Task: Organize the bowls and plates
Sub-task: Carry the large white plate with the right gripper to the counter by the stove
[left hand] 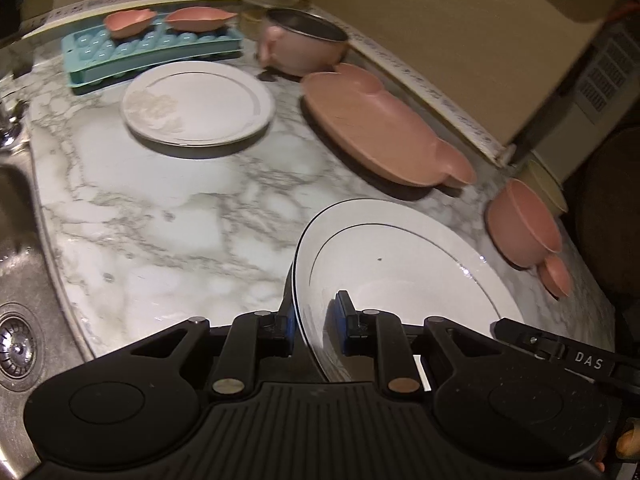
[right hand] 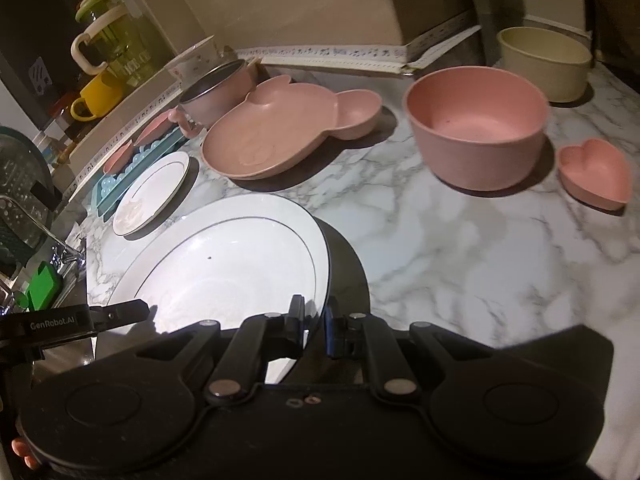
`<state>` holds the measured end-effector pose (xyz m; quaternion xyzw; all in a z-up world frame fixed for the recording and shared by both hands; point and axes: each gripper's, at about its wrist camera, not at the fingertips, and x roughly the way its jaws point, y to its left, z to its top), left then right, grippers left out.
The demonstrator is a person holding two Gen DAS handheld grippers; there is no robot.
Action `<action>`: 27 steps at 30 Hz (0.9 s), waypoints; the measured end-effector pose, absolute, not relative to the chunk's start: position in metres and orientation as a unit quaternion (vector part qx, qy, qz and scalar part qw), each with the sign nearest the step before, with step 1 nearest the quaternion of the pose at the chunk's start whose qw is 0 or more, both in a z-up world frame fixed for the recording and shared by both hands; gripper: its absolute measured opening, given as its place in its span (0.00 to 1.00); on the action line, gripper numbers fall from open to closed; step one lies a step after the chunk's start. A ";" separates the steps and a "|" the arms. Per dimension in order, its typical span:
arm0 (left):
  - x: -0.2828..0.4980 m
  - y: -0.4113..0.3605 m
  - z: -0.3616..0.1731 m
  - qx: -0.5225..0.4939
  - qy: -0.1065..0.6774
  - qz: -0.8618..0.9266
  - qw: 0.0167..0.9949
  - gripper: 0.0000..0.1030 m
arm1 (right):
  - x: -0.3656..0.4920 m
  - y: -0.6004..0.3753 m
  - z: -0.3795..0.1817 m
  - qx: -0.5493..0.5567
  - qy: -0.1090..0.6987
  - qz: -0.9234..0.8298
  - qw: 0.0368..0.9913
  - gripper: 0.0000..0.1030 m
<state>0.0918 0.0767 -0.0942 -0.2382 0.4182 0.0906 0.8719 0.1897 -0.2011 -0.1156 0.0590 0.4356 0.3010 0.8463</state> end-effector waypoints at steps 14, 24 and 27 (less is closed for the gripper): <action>0.145 -0.044 -0.066 -0.182 0.423 -0.041 0.887 0.18 | 0.172 -0.326 -0.094 0.116 0.407 0.221 0.878 0.08; 0.216 -0.169 -0.074 -0.125 0.442 -0.153 0.875 0.18 | 0.172 -0.447 -0.090 0.156 0.379 0.107 0.906 0.08; 0.232 -0.203 -0.079 -0.108 0.451 -0.173 0.869 0.18 | 0.174 -0.477 -0.095 0.164 0.374 0.077 0.910 0.08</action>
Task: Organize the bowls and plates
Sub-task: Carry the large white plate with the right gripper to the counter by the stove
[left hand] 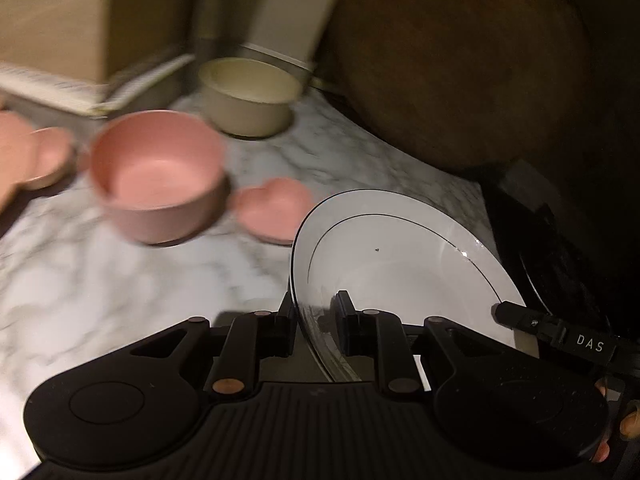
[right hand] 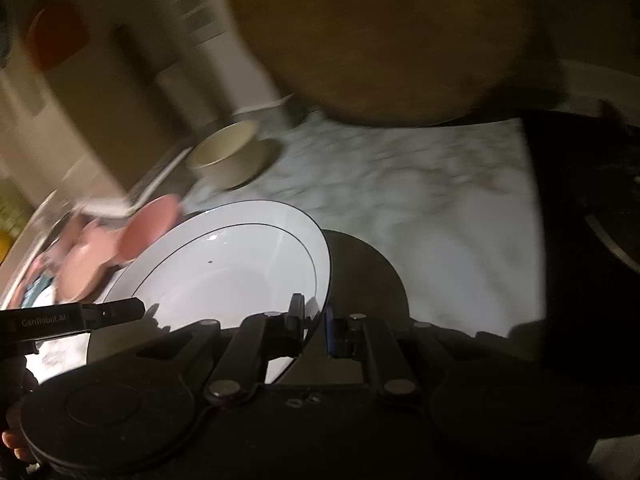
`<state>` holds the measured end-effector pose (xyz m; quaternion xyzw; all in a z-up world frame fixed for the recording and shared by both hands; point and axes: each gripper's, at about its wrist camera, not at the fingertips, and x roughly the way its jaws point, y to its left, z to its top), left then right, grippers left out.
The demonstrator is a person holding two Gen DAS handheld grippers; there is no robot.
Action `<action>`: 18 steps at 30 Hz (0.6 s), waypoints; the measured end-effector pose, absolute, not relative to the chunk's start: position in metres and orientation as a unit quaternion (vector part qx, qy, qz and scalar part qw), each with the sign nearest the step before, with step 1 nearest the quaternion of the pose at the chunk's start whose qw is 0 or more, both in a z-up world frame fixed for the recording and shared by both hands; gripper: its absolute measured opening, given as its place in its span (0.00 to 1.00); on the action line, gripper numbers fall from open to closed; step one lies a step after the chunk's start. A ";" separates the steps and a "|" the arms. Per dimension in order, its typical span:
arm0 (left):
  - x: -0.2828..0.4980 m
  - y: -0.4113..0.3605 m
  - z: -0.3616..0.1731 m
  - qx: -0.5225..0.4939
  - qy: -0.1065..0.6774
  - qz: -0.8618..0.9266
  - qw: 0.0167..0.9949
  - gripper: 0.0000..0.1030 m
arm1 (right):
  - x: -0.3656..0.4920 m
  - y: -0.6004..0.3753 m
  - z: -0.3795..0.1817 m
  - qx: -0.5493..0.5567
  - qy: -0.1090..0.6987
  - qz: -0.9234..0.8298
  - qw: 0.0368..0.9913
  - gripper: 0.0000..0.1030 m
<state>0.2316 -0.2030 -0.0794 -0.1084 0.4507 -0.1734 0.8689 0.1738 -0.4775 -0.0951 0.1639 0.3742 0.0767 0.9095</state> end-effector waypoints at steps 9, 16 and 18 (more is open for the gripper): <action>0.263 -0.276 -0.096 -0.074 0.468 -0.212 0.855 0.18 | 0.183 -0.545 -0.118 0.194 0.380 0.021 0.904 0.09; 0.275 -0.301 -0.105 -0.060 0.474 -0.225 0.849 0.18 | 0.185 -0.576 -0.131 0.211 0.387 0.000 0.898 0.09; 0.276 -0.304 -0.105 -0.058 0.474 -0.228 0.849 0.18 | 0.188 -0.580 -0.133 0.214 0.389 -0.005 0.896 0.09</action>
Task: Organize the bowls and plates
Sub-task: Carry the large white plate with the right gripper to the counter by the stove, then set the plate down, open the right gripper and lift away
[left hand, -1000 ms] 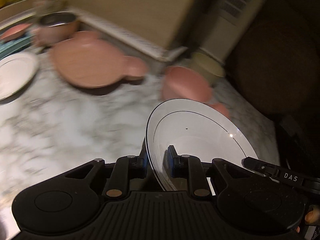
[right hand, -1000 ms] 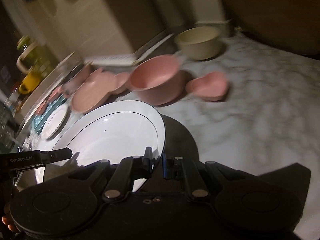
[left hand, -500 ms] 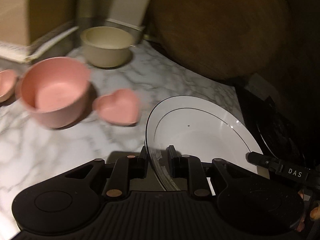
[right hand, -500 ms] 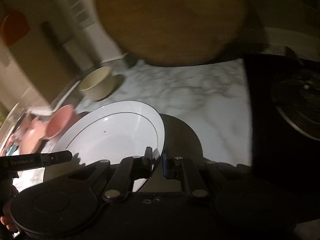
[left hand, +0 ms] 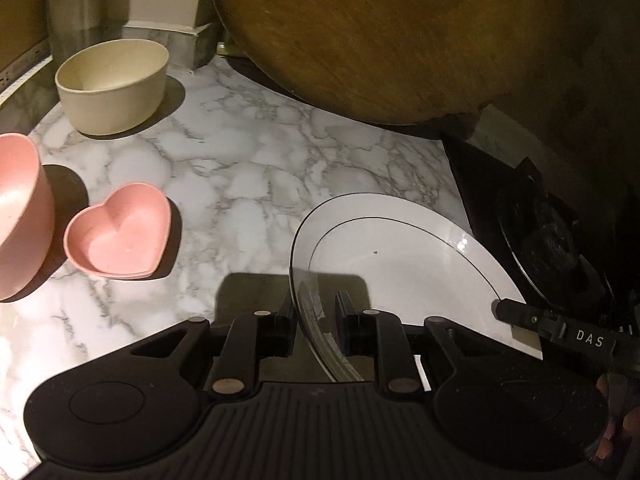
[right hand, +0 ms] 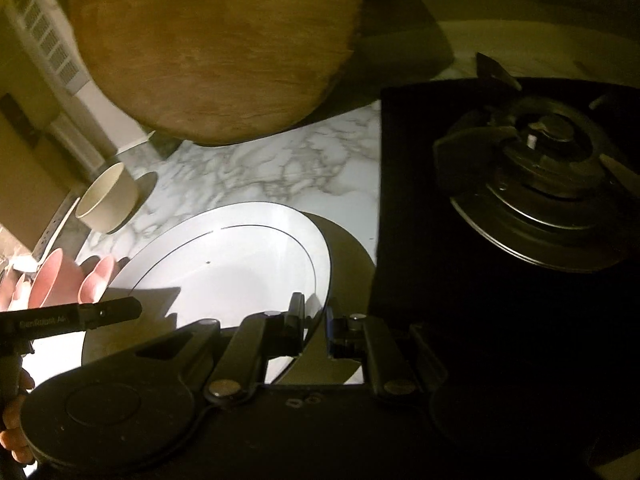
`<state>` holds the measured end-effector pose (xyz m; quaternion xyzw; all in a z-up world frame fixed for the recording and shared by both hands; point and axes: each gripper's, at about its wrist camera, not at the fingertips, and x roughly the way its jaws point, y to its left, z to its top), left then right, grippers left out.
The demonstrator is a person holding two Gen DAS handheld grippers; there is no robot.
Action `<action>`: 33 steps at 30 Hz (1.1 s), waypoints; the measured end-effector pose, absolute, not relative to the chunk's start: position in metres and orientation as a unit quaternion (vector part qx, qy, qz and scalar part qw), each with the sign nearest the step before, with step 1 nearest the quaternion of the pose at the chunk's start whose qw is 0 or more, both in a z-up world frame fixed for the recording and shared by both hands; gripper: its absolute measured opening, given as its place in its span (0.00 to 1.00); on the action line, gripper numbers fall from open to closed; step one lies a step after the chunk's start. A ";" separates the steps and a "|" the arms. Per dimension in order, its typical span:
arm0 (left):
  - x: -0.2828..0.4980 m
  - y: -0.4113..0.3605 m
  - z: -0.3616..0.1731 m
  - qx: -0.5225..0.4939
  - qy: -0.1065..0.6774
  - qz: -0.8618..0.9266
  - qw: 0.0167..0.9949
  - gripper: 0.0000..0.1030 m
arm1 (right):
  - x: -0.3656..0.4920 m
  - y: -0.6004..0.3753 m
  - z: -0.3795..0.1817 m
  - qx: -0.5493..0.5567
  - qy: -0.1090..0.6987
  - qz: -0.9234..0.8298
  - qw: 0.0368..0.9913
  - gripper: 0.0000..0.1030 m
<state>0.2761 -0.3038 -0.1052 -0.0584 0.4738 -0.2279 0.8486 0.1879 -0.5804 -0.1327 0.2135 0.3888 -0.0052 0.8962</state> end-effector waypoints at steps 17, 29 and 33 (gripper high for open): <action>0.269 -0.308 -0.117 -0.037 0.485 -0.231 0.842 0.18 | 0.190 -0.587 -0.143 0.215 0.398 -0.013 0.892 0.10; 0.245 -0.296 -0.099 -0.025 0.472 -0.234 0.850 0.22 | 0.167 -0.571 -0.124 0.177 0.370 -0.043 0.911 0.26; 0.230 -0.286 -0.086 -0.025 0.454 -0.241 0.857 0.27 | 0.151 -0.552 -0.109 0.157 0.349 -0.038 0.923 0.35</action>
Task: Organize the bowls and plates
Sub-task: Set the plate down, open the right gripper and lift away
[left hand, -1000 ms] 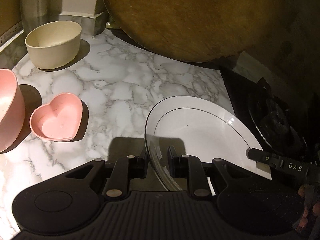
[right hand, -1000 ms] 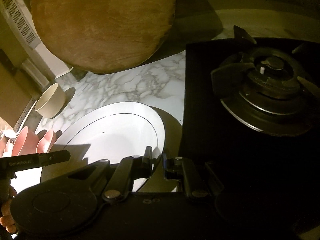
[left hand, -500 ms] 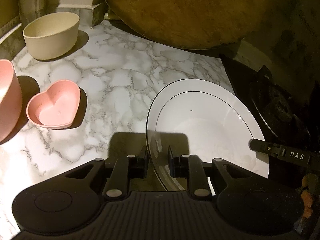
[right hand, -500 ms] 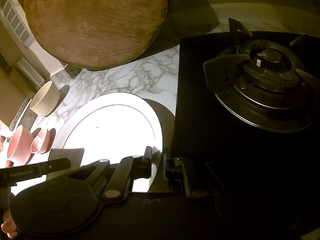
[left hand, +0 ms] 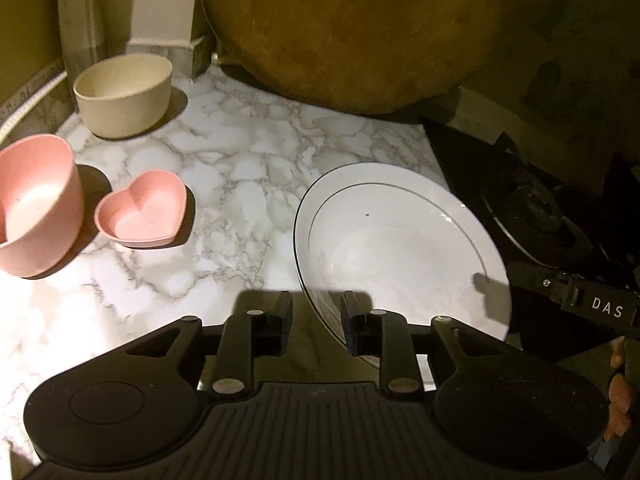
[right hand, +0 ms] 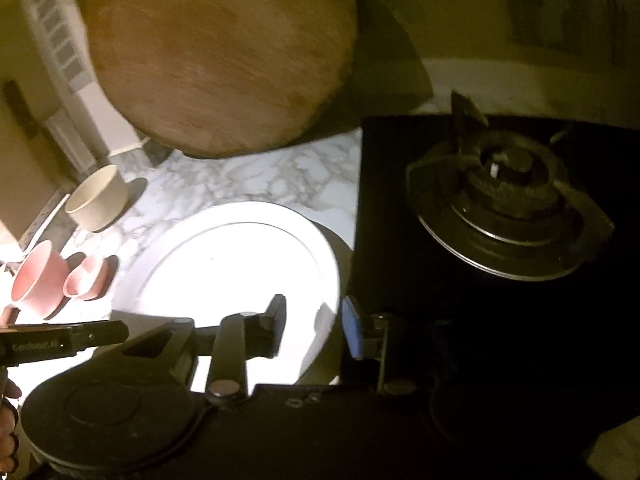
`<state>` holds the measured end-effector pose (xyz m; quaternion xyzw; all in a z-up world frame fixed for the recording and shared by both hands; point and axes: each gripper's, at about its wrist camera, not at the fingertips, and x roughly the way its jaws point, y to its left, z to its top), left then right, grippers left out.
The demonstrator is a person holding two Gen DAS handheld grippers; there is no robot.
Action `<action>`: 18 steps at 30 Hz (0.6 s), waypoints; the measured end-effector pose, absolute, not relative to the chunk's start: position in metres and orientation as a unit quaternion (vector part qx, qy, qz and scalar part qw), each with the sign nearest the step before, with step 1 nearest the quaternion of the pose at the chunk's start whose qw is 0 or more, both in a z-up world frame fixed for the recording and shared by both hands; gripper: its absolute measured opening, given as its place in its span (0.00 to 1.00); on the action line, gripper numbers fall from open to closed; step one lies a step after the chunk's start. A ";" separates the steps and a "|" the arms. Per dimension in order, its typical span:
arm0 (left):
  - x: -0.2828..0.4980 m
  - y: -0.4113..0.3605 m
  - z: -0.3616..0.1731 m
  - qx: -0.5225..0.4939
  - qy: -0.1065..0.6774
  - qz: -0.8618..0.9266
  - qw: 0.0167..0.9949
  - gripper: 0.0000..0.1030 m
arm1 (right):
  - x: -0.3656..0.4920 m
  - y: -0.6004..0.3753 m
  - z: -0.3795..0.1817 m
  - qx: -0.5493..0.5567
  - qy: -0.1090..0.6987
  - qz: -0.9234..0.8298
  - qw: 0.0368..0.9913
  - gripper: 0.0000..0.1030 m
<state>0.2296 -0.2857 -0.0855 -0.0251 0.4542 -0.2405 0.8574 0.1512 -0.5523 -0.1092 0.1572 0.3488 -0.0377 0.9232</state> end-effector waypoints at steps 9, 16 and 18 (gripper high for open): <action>0.188 -0.248 -0.051 -0.034 0.400 -0.236 0.885 0.61 | 0.119 -0.499 -0.077 0.111 0.299 -0.011 0.948 0.61; 0.158 -0.208 -0.032 -0.044 0.363 -0.217 0.905 0.69 | 0.098 -0.452 -0.051 0.081 0.259 0.019 0.962 0.86; 0.150 -0.198 -0.028 -0.045 0.353 -0.211 0.911 0.71 | 0.092 -0.441 -0.045 0.073 0.248 0.025 0.966 0.91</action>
